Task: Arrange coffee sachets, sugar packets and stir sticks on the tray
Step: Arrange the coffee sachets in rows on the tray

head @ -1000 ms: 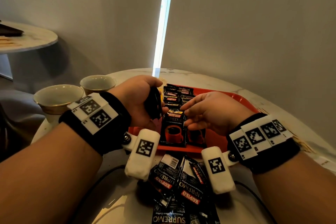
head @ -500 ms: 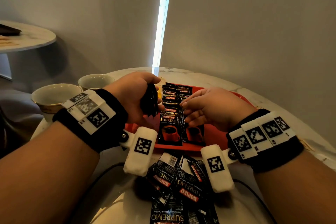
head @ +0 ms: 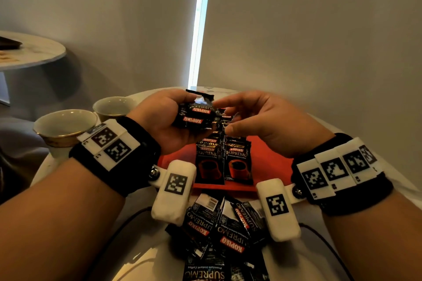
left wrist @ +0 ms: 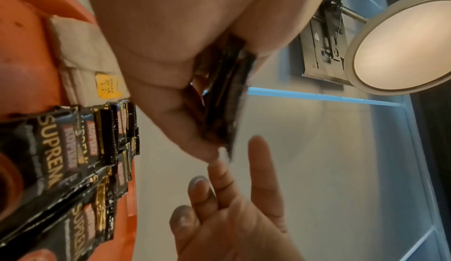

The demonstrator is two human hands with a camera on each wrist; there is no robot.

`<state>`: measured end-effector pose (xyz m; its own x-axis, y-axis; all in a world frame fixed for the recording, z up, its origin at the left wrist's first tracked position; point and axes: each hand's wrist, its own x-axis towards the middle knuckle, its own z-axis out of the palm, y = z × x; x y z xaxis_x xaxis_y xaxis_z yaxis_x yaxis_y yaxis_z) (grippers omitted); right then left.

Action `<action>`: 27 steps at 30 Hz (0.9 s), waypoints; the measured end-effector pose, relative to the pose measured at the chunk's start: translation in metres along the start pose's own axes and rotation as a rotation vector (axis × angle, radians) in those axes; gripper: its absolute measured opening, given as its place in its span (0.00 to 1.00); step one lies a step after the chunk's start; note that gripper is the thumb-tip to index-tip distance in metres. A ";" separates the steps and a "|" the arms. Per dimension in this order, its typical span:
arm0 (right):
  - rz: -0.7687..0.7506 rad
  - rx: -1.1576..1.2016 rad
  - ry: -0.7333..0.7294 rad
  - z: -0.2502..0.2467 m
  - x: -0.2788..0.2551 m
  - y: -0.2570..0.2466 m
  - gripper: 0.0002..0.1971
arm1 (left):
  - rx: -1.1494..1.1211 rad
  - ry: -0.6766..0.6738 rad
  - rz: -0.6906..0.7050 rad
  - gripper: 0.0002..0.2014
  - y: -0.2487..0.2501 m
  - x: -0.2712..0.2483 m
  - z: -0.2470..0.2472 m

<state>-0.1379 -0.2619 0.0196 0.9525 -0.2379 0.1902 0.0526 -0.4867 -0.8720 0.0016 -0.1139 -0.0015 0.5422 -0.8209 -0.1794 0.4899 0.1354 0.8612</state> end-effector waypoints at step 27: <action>-0.135 0.038 0.290 0.002 0.003 0.006 0.07 | 0.116 -0.063 -0.185 0.15 -0.001 -0.001 -0.004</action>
<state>-0.1345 -0.2644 0.0139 0.8112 -0.4058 0.4210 0.1890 -0.4993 -0.8456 0.0029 -0.1107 -0.0041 0.4051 -0.8591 -0.3128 0.4935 -0.0825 0.8658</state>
